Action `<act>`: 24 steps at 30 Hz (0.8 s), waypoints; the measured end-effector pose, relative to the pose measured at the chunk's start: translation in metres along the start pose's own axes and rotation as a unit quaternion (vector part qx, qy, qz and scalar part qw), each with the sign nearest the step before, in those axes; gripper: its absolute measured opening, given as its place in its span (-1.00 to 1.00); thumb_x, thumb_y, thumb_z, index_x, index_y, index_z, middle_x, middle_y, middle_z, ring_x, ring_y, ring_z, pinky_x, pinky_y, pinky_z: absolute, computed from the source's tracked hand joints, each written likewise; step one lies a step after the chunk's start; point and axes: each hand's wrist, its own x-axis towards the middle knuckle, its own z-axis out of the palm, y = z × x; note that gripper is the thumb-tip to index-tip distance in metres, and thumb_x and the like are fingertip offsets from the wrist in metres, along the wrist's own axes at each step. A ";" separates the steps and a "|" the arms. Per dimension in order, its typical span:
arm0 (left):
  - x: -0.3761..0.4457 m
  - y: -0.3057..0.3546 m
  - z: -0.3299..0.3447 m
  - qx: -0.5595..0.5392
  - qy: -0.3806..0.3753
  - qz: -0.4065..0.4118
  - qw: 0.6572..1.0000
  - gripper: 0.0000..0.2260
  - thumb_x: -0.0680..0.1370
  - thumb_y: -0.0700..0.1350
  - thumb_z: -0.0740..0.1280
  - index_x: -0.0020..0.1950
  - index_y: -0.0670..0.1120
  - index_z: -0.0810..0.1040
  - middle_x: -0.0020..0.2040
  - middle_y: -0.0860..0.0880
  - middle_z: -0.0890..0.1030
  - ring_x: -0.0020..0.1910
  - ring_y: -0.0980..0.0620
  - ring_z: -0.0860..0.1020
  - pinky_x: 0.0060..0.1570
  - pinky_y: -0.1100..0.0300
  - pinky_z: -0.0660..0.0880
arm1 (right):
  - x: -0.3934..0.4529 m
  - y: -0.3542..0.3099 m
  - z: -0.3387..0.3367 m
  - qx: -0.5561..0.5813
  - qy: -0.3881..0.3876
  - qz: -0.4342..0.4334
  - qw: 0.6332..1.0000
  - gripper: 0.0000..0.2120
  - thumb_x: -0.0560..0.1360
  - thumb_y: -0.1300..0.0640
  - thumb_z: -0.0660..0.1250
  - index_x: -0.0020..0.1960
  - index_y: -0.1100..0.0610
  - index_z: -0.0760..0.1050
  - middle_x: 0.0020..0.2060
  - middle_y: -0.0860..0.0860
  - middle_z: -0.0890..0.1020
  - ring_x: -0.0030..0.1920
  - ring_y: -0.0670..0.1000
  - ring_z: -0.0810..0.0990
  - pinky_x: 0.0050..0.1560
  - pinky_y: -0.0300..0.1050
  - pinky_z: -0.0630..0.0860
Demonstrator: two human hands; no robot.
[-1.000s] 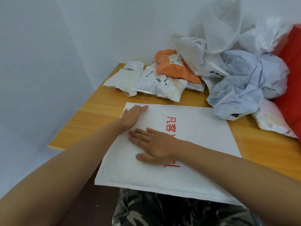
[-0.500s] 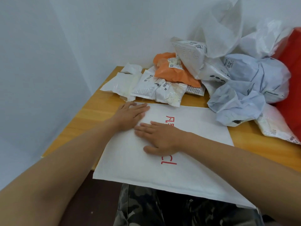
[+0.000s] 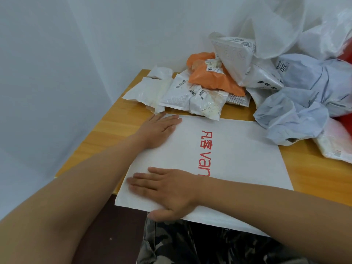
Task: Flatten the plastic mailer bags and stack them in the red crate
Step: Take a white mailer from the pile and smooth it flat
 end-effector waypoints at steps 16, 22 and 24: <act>0.001 0.001 -0.001 -0.044 0.017 -0.013 0.999 -0.62 0.72 0.01 -0.01 0.54 0.18 0.25 0.56 0.21 0.20 0.59 0.08 -0.02 0.53 0.11 -0.16 | -0.078 0.129 -0.039 0.054 0.026 0.382 0.922 -0.41 0.68 -0.13 -0.02 0.63 0.10 -0.01 0.62 -0.02 0.00 0.59 -0.05 -0.04 0.52 -0.15 -0.01; 0.005 -0.003 0.002 -0.032 0.024 -0.012 0.999 -0.62 0.71 0.02 -0.01 0.53 0.19 0.26 0.54 0.23 0.23 0.59 0.08 0.00 0.54 0.10 -0.13 | -0.081 0.122 -0.028 0.036 -0.006 0.300 0.953 -0.27 0.57 -0.22 -0.11 0.63 0.12 -0.07 0.62 0.02 -0.04 0.60 -0.06 -0.10 0.52 -0.22 -0.19; 0.005 -0.003 0.003 -0.031 0.028 -0.010 0.999 -0.63 0.71 0.01 0.00 0.52 0.18 0.27 0.54 0.23 0.25 0.59 0.07 0.02 0.54 0.09 -0.10 | -0.076 0.102 -0.023 0.037 -0.006 0.234 0.971 -0.23 0.53 -0.25 -0.15 0.63 0.14 -0.05 0.62 0.05 -0.02 0.60 -0.03 -0.07 0.53 -0.22 -0.21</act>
